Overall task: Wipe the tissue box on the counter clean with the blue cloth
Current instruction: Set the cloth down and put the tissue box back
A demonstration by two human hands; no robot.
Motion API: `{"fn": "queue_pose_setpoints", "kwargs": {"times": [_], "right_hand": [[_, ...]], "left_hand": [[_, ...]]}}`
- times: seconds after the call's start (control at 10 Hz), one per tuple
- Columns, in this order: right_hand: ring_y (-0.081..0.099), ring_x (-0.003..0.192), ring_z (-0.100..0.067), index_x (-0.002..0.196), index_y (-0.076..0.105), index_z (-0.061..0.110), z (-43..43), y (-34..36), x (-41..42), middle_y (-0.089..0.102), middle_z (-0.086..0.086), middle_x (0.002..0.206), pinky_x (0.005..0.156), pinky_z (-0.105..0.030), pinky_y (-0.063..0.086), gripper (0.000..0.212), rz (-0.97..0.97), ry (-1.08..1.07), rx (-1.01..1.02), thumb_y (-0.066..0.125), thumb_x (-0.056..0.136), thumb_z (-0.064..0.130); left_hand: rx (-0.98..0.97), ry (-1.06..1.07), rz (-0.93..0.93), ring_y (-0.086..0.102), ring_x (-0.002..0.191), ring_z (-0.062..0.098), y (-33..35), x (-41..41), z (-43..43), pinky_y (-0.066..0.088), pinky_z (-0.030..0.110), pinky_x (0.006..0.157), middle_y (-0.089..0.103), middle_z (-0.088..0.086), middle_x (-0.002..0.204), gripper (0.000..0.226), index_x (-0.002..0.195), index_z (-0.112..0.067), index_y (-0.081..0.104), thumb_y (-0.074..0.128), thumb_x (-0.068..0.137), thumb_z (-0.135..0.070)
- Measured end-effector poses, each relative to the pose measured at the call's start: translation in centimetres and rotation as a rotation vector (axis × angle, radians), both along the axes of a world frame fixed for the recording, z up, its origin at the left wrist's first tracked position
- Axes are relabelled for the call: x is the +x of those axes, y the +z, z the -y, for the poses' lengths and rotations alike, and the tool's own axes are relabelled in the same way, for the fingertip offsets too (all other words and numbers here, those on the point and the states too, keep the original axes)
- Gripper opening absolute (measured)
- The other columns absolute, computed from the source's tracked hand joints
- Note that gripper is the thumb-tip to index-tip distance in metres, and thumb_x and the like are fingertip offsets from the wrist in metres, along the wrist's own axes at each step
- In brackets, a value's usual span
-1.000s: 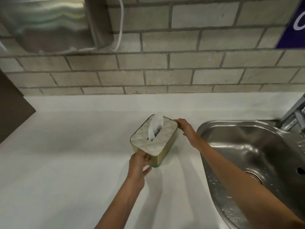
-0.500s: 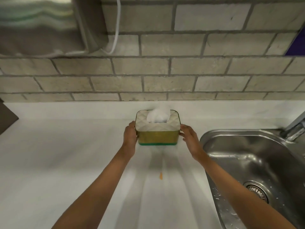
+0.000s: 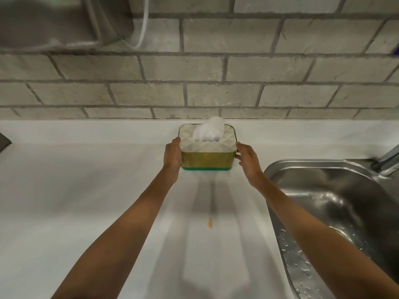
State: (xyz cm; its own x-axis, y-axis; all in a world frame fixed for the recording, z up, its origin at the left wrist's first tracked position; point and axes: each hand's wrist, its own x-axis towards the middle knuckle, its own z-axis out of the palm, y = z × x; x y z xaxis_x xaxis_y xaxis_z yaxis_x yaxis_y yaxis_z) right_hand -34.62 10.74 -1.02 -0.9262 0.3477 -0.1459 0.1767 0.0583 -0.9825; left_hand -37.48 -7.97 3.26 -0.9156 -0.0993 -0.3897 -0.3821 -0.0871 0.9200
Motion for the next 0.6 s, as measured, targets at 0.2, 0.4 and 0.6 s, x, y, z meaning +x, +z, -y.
{"fn": "queue_pose_setpoints", "kwargs": {"times": [0.2,0.4,0.6], "right_hand": [[0.057,0.115,-0.029,0.098,0.053,0.022,-0.2,-0.1,-0.2,0.059,-0.003,0.111,0.091,-0.034,0.04,0.027,0.013,-0.002,0.0,0.043,0.089,0.045],[0.055,0.115,-0.029,0.085,0.054,0.028,-0.3,0.4,0.0,0.058,-0.004,0.109,0.106,-0.048,0.041,0.02,0.01,-0.005,-0.002,0.047,0.085,0.047],[0.046,0.126,-0.028,0.128,0.043,0.013,-0.2,2.2,1.3,0.049,-0.007,0.128,0.107,-0.039,0.034,0.054,0.154,0.039,0.026,0.037,0.091,0.052]], "left_hand": [[-0.029,0.021,0.022,0.05,0.103,0.024,-0.2,-0.2,-0.2,0.042,0.037,0.094,0.052,0.002,0.112,0.043,0.127,-0.015,0.05,0.032,0.094,-0.036],[-0.036,0.01,0.022,0.048,0.103,0.022,0.1,0.1,-0.3,0.041,0.038,0.095,0.051,0.002,0.118,0.045,0.131,-0.016,0.046,0.032,0.095,-0.039],[-0.075,0.017,0.012,0.05,0.11,0.025,1.3,1.4,0.0,0.036,0.038,0.095,0.044,0.008,0.124,0.043,0.131,-0.015,0.041,0.032,0.097,-0.04]]}}
